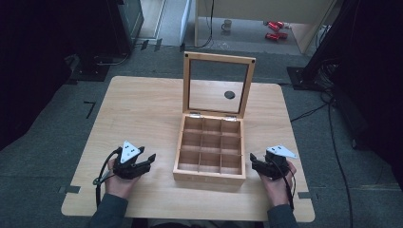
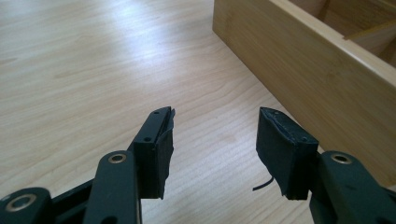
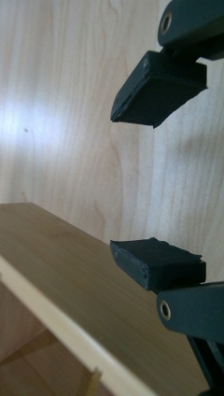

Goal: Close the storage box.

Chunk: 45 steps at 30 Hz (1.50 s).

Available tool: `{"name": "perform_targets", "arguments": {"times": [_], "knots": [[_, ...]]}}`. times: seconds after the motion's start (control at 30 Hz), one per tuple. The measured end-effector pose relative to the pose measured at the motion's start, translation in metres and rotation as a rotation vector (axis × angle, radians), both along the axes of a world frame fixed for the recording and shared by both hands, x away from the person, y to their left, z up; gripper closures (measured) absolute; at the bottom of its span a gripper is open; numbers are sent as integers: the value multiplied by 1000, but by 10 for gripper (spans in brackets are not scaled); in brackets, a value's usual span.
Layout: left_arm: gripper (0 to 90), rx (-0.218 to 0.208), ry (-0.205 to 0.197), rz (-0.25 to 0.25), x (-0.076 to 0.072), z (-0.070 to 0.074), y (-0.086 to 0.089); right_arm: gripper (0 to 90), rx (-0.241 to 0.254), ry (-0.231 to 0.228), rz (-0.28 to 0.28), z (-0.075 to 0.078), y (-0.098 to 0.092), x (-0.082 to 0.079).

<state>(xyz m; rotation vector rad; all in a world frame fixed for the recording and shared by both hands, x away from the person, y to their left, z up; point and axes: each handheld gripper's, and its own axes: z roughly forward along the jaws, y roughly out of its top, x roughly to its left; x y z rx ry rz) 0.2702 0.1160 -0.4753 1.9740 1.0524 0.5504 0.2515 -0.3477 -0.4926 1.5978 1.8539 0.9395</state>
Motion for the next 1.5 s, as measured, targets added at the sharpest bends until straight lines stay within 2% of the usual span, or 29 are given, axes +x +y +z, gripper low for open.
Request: {"name": "perform_targets", "arguments": {"times": [0.2, 0.3, 0.63, 0.97, 1.5], "knots": [[464, -9, -9, 2, 4, 7, 1, 318, 1, -13, 7, 12, -3, 0], [464, -16, -16, 2, 7, 12, 1, 319, -5, -14, 30, 20, -3, 1], [464, -10, -29, 1, 17, 24, 2, 337, -33, -52, 56, 42, 2, 7], [465, -37, -50, 3, 26, 39, 0, 328, -32, -93, 78, 62, 6, 16], [464, -43, -91, -30, 38, 64, -17, 328, -38, -106, 107, 78, 16, 28]]}}
